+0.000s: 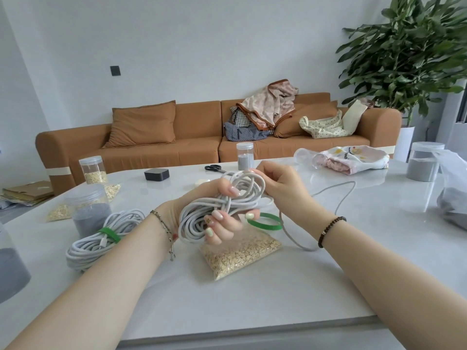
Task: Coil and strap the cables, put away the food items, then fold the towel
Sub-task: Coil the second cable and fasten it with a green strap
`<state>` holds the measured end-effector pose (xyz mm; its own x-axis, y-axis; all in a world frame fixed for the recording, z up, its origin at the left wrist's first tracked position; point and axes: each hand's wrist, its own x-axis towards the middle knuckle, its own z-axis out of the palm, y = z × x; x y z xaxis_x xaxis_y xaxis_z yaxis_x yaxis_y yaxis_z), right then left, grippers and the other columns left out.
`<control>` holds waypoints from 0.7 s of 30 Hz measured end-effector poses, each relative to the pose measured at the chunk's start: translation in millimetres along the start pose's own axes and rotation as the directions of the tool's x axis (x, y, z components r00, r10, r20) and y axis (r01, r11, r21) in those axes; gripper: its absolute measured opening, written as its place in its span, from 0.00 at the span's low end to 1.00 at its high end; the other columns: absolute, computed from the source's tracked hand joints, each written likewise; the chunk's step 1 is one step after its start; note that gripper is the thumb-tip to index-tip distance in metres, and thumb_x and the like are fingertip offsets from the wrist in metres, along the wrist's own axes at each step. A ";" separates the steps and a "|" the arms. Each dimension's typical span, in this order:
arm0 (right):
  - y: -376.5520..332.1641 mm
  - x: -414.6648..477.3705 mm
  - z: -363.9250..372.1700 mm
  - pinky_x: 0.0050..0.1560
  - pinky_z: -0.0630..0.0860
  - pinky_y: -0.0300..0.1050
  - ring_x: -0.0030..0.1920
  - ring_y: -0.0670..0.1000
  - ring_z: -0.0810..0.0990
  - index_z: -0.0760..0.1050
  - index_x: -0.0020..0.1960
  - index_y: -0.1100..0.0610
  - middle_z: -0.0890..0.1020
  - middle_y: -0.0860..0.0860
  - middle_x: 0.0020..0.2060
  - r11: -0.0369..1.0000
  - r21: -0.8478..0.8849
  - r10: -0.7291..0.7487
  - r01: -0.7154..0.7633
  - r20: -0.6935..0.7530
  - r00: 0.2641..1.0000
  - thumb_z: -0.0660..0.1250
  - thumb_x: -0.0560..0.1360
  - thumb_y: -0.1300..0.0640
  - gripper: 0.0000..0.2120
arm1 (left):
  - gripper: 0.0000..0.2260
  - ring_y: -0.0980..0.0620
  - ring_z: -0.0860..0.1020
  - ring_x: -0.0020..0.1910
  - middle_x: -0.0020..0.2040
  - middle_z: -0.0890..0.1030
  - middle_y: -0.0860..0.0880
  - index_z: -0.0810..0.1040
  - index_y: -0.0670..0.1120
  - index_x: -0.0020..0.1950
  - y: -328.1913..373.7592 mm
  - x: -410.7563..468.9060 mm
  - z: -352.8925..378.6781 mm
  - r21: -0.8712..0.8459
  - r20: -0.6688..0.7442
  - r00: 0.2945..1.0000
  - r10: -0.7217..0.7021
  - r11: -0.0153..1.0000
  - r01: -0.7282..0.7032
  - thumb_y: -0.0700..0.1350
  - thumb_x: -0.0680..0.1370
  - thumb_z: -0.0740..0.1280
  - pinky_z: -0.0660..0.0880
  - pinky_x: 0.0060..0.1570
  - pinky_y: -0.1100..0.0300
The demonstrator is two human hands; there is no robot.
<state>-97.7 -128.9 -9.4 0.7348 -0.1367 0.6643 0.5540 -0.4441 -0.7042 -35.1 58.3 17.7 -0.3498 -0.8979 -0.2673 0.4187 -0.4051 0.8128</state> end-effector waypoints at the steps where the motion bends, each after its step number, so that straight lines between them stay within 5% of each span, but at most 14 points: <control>1: -0.4 0.4 -0.4 0.31 0.62 0.40 0.29 0.47 0.63 0.70 0.38 0.68 0.68 0.56 0.29 0.999 0.026 0.022 -0.022 -0.006 1.000 0.67 0.80 0.50 0.22 | 0.12 0.52 0.67 0.28 0.31 0.70 0.48 0.70 0.39 0.54 0.1 -0.7 0.3 -0.015 -0.007 0.999 0.045 0.999 -0.045 0.46 0.76 0.65 0.79 0.33 0.60; 5: -1.3 2.4 -3.0 0.27 0.62 0.36 0.25 0.46 0.63 0.70 0.41 0.70 0.67 0.56 0.27 0.989 0.108 0.102 -0.099 -0.024 0.994 0.65 0.81 0.51 0.21 | 0.11 0.51 0.71 0.28 0.33 0.76 0.44 0.71 0.38 0.52 1.1 3.8 -2.0 -0.015 -0.058 0.978 0.201 0.979 -0.202 0.45 0.76 0.65 0.80 0.35 0.57; 9: 3.1 2.3 -4.9 0.30 0.65 0.40 0.25 0.46 0.67 0.74 0.36 0.57 0.72 0.47 0.23 0.989 0.003 0.148 -0.148 -0.035 0.988 0.62 0.83 0.50 0.18 | 0.11 0.51 0.76 0.28 0.33 0.77 0.44 0.75 0.38 0.49 0.6 7.7 -4.4 0.111 -0.182 0.880 0.438 0.899 -0.424 0.45 0.74 0.69 0.78 0.32 0.59; 13: 7.7 1.4 -5.6 0.34 0.66 0.42 0.26 0.45 0.69 0.76 0.38 0.53 0.73 0.46 0.23 0.978 -0.120 0.163 -0.168 -0.049 0.985 0.64 0.82 0.53 0.14 | 0.10 0.53 0.70 0.26 0.31 0.72 0.47 0.72 0.43 0.42 1.5 7.5 -6.0 0.436 -0.471 0.538 0.699 0.715 -0.546 0.46 0.69 0.70 0.71 0.28 0.62; 15: 7.0 2.0 -6.7 0.32 0.64 0.42 0.26 0.45 0.66 0.75 0.37 0.51 0.70 0.43 0.23 0.981 -0.112 0.152 -0.160 -0.083 0.985 0.64 0.82 0.52 0.14 | 0.07 0.52 0.68 0.27 0.33 0.70 0.45 0.69 0.44 0.42 3.4 5.8 -14.5 0.545 -0.586 0.305 0.751 0.644 -0.537 0.45 0.74 0.66 0.68 0.27 0.62; 17: 3.8 1.6 -6.9 0.31 0.60 0.39 0.27 0.44 0.63 0.74 0.39 0.50 0.67 0.41 0.22 0.984 -0.096 0.145 -0.152 -0.084 0.986 0.63 0.82 0.51 0.14 | 0.07 0.51 0.68 0.27 0.34 0.69 0.43 0.69 0.44 0.42 2.5 4.5 -19.3 0.601 -0.635 0.171 0.753 0.621 -0.502 0.42 0.79 0.62 0.67 0.27 0.61; 21: -0.5 -0.2 -4.7 0.31 0.60 0.40 0.29 0.47 0.63 0.72 0.40 0.49 0.66 0.41 0.24 0.993 -0.038 0.108 -0.111 -0.057 0.992 0.63 0.83 0.50 0.12 | 0.06 0.52 0.68 0.27 0.32 0.71 0.45 0.70 0.44 0.43 -3.1 8.2 -16.2 0.571 -0.619 0.230 0.751 0.631 -0.525 0.44 0.78 0.62 0.67 0.27 0.61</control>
<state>-100.0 -132.7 -8.0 0.7672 -0.2340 0.5972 0.4538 -0.4599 -0.7633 -25.7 49.4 4.6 0.7527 -0.6175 0.2283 -0.0301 0.3142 0.9489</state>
